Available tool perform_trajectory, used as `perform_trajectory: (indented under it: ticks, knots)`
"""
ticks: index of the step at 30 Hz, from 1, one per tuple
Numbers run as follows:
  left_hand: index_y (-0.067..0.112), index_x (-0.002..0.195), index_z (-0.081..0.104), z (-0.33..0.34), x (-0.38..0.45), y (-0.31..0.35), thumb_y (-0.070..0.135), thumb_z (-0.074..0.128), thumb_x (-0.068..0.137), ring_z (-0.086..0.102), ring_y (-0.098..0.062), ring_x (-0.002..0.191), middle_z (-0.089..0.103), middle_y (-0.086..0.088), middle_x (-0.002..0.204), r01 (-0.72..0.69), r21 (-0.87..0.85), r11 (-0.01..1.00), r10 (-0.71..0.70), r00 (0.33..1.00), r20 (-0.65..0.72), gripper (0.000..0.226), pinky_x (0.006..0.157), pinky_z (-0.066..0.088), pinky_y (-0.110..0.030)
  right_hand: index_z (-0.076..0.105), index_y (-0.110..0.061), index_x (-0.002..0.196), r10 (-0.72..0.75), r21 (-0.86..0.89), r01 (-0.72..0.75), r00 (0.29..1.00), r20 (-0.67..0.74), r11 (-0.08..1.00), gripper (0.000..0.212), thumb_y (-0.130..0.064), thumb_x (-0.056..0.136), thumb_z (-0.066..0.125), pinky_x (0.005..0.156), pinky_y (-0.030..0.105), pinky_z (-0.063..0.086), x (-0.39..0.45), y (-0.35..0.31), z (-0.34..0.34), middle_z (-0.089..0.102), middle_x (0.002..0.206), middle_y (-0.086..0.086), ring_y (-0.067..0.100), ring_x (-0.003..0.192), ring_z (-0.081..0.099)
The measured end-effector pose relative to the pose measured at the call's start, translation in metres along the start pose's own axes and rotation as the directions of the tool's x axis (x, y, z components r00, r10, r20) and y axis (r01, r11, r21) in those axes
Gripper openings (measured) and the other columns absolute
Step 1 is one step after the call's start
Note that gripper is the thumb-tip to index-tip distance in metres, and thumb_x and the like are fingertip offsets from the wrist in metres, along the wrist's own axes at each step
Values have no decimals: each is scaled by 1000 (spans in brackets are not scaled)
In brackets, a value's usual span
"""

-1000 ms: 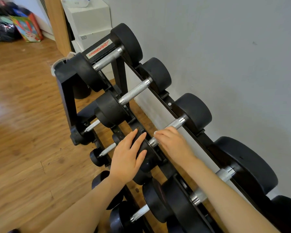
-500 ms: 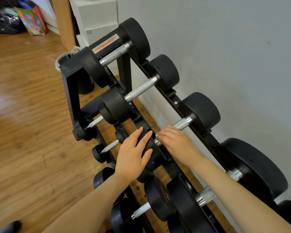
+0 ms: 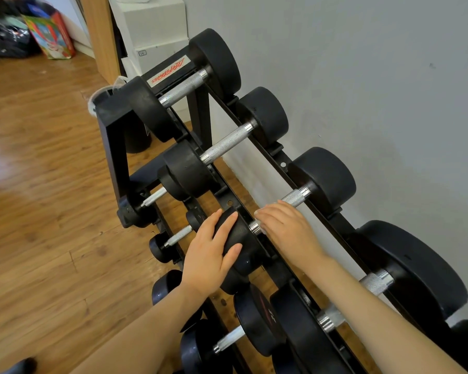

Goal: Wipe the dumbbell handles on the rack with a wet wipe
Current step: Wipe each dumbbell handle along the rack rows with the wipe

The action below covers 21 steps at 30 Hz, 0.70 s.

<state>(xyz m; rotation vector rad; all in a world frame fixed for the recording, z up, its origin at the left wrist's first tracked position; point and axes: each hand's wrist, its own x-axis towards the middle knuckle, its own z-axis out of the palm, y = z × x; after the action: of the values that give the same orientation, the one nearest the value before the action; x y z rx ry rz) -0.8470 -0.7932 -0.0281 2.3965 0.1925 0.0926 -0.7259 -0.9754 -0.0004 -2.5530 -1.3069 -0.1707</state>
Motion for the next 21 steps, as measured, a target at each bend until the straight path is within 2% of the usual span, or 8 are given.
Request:
perform_trajectory:
  ticks: [5, 9, 14, 17, 21]
  knots:
    - [37, 153, 20, 0, 0, 2, 63, 25, 94, 25, -20, 145, 22, 1, 160, 5, -14, 1000, -5, 1000, 0, 65, 114, 30, -40, 64, -9, 121, -57, 24, 55, 996, 72, 998, 38, -6, 84, 68, 116, 32, 23, 1, -11, 7, 65, 119, 4, 17, 119, 55]
    - [35, 154, 21, 0, 0, 0, 62, 26, 96, 26, -20, 145, 23, 1, 160, -4, -18, 1000, 4, 1000, -2, 65, 113, 33, -40, 69, -9, 114, 72, 19, -72, 997, 12, 997, 32, -4, 83, 71, 112, 36, 31, 9, -7, 1, 69, 112, 4, 19, 111, 61]
    - [35, 154, 22, 0, 0, 0, 61, 27, 96, 27, -20, 145, 25, 0, 159, -10, -25, 1000, 10, 1000, -11, 63, 113, 34, -42, 67, -12, 114, -33, 17, 31, 996, 81, 999, 31, -8, 83, 70, 118, 33, 20, 4, -14, 5, 67, 114, 1, 16, 113, 60]
    - [34, 154, 23, 0, -1, 0, 61, 27, 96, 27, -20, 145, 25, 0, 159, -13, -23, 1000, 12, 1000, -11, 64, 113, 33, -41, 69, -18, 107, -6, -82, 10, 999, 51, 997, 21, -14, 87, 69, 117, 35, 14, 11, -1, -1, 69, 106, -4, 15, 107, 62]
    - [34, 154, 22, 0, 0, 1, 62, 26, 96, 25, -19, 145, 24, 0, 160, -11, -19, 1000, 11, 1000, -9, 65, 114, 30, -39, 70, -18, 109, -29, -40, 33, 996, 83, 999, 20, -16, 89, 66, 117, 32, 8, 12, -8, 6, 69, 106, -5, 13, 108, 62]
